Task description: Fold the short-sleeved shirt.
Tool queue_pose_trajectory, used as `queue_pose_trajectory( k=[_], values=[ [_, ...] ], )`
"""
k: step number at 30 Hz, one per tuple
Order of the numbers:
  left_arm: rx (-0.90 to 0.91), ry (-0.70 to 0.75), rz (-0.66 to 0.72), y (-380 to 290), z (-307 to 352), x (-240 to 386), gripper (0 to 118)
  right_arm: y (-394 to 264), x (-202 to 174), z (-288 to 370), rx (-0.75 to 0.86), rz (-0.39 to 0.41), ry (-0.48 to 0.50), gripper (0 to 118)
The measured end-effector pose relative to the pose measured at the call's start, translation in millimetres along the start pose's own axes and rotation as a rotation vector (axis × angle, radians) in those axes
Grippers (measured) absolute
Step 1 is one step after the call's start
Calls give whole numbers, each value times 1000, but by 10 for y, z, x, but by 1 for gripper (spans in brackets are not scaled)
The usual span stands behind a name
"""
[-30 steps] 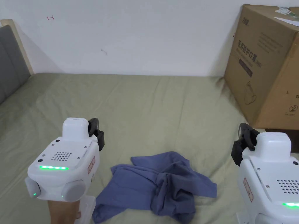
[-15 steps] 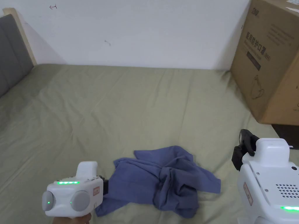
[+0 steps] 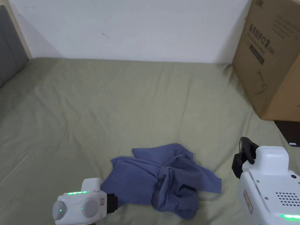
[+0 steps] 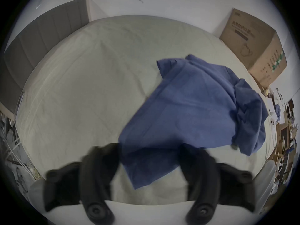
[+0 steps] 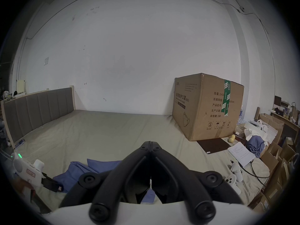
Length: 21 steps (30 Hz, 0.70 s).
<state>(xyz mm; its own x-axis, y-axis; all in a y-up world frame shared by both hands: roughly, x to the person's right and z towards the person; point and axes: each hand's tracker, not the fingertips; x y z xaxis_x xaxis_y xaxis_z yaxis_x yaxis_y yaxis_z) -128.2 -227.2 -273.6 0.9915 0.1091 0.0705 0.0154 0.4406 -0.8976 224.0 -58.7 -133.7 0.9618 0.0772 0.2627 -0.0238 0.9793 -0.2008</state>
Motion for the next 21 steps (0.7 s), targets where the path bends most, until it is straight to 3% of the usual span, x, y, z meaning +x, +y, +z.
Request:
queue_pose_trajectory(
  k=[1, 3, 5, 6, 9, 10, 11, 12, 14, 15, 16, 21],
  values=[
    [-17, -5, -21, -14, -39, 35, 54, -12, 8, -15, -4, 0, 1, 0],
    [-10, 26, -85, -55, -63, 120, 43, -40, 19, -52, -16, -1, 1, 0],
    [9, 13, -130, -52, -36, 168, 12, -67, 36, -88, -28, -1, -2, 0],
    [22, -6, -136, -44, -22, 181, 5, -82, 45, -116, -36, -2, -6, 0],
    [40, -41, -128, -13, 88, 210, 5, -152, 103, -298, -131, -9, -23, 1],
    [69, -84, -99, 7, 159, 200, 5, -187, 126, -394, -183, -11, -21, 10],
    [91, -108, -76, 35, 235, 178, 5, -236, 150, -511, -238, -9, -13, 27],
    [114, -130, -66, 61, 300, 164, 5, -286, 168, -617, -287, -8, -7, 53],
    [146, -151, -66, 118, 410, 155, 5, -437, 195, -867, -400, -13, 30, 88],
    [157, -157, -67, 148, 458, 147, 5, -511, 200, -961, -440, -31, 49, 101],
    [166, -165, -67, 175, 493, 140, 5, -634, 222, -1088, -481, -50, 61, 105],
    [169, -199, -54, 253, 500, 127, 5, -1094, 195, -1524, -671, -107, 100, 107]
  ],
)
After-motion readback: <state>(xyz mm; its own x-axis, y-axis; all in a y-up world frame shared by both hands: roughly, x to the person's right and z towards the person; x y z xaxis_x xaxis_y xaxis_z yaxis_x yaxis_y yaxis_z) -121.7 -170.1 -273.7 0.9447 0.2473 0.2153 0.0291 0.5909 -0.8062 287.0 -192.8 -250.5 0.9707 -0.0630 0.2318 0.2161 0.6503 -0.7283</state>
